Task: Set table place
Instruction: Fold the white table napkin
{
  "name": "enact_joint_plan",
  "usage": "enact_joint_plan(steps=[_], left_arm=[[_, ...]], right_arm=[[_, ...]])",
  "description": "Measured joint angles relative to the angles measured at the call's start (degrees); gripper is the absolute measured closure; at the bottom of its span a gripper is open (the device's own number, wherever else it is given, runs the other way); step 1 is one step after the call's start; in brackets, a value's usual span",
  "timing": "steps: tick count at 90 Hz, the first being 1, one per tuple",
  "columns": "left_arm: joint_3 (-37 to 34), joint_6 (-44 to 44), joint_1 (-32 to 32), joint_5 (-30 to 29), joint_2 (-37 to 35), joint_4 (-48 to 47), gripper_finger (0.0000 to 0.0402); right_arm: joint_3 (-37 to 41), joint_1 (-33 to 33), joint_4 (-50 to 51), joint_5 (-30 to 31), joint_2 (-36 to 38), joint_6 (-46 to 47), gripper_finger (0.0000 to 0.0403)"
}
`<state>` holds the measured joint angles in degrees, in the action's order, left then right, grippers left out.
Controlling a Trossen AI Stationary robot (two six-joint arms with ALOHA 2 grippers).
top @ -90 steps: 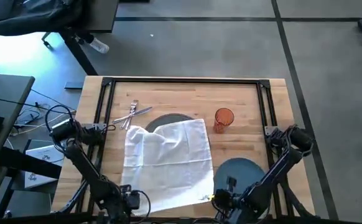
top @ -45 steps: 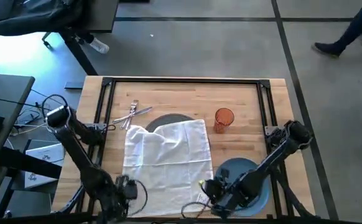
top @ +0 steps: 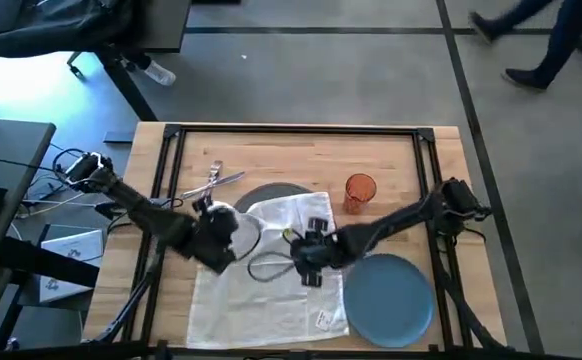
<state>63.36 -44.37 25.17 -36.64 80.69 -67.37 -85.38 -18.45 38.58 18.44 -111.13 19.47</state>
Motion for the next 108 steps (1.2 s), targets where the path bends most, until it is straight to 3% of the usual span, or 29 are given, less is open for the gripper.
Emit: enact_joint_plan(steps=[13, 28, 44, 57, 73, 83, 100, 108], left_arm=[[-8.4, 6.8, -10.5, 2.8, -4.0, 7.5, 0.0241], [-20.0, 14.7, -22.2, 9.6, -9.9, 25.2, 0.024], [-26.0, 17.1, -29.7, 15.9, -11.3, 31.5, 0.024], [-29.4, 16.8, -29.6, 23.7, -11.2, 34.9, 0.024], [-32.6, 13.0, -24.8, 30.3, -11.2, 36.2, 0.0241], [-32.7, 12.6, -21.6, 29.4, -11.2, 36.1, 0.0241], [-30.5, 14.4, -20.4, 20.2, -11.4, 34.8, 0.0241], [-29.8, 18.1, -20.9, 21.6, -11.6, 34.7, 0.0241]], right_arm=[[-0.1, 1.9, -1.7, 0.8, -1.1, 1.1, 0.0218], [0.0, 2.5, -5.8, 1.1, -5.9, 1.0, 0.0218], [0.0, 3.0, -8.3, 0.8, -10.5, 2.1, 0.0218], [0.0, 2.7, -8.6, 1.1, -11.2, 3.0, 0.0217], [0.0, 2.7, -8.6, 1.6, -11.2, 3.0, 0.0217], [0.0, 2.7, -8.8, 2.0, -11.2, 2.7, 0.0217], [0.0, 2.7, -9.2, 2.6, -11.1, 2.5, 0.0217], [0.0, 2.7, -9.1, 2.6, -11.1, 2.4, 0.0217]])
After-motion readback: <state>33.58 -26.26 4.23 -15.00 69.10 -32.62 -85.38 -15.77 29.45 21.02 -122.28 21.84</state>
